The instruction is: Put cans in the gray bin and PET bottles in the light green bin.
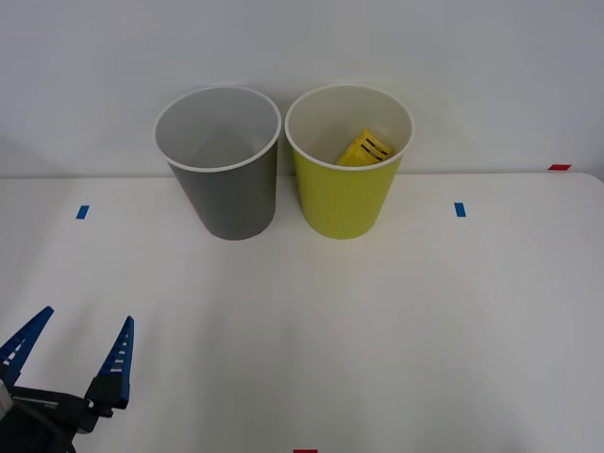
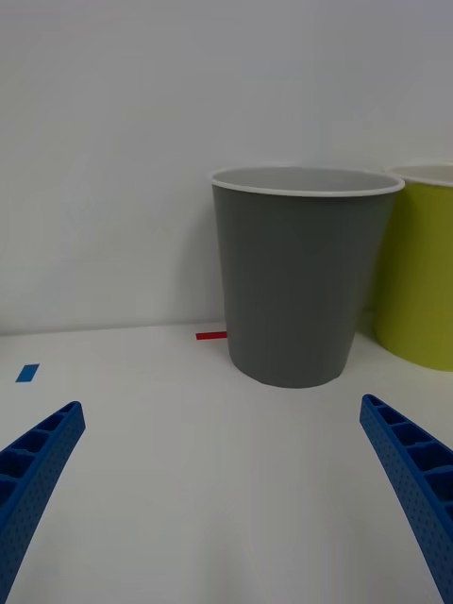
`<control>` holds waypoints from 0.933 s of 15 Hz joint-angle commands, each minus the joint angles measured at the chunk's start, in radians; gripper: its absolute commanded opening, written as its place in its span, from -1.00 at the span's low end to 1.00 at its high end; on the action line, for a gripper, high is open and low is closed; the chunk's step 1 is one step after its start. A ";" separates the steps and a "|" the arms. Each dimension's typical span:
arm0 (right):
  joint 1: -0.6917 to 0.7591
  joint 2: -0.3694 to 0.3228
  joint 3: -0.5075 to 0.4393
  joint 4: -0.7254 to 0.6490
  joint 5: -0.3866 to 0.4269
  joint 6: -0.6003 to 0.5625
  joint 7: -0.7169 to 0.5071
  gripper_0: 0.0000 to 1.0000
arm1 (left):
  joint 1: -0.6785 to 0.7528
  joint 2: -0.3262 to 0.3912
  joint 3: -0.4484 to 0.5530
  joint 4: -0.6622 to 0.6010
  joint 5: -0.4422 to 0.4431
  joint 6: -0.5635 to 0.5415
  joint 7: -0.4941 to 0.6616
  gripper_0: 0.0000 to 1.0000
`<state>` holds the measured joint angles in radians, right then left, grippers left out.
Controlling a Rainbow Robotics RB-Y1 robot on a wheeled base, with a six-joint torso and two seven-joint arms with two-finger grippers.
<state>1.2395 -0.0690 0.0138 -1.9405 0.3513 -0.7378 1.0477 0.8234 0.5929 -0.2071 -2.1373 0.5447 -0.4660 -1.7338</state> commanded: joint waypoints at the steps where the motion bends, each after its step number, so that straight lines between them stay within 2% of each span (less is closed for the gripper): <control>1: 0.000 0.000 0.000 0.000 0.000 0.000 0.000 -1.00 | 0.072 0.002 -0.052 0.063 -0.045 -0.103 0.003 1.00; 2: 0.000 0.000 0.000 0.000 0.000 0.000 0.000 -1.00 | 0.089 -0.005 -0.064 0.080 -0.051 -0.118 0.000 1.00; 4: 0.000 0.000 0.000 0.000 0.000 0.000 0.000 -1.00 | 0.100 -0.067 -0.069 0.142 -0.095 -0.132 -0.007 1.00; 7: 0.000 0.000 0.000 0.000 0.000 0.000 0.000 -1.00 | 0.049 -0.131 -0.067 0.296 -0.190 -0.237 0.002 1.00; 14: 0.000 0.000 0.000 0.000 0.000 0.000 0.000 -1.00 | 0.083 -0.137 -0.069 0.304 -0.206 -0.249 0.008 1.00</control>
<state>1.2394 -0.0690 0.0138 -1.9405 0.3513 -0.7378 1.0477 0.8981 0.4557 -0.2761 -1.8331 0.3419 -0.7101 -1.7259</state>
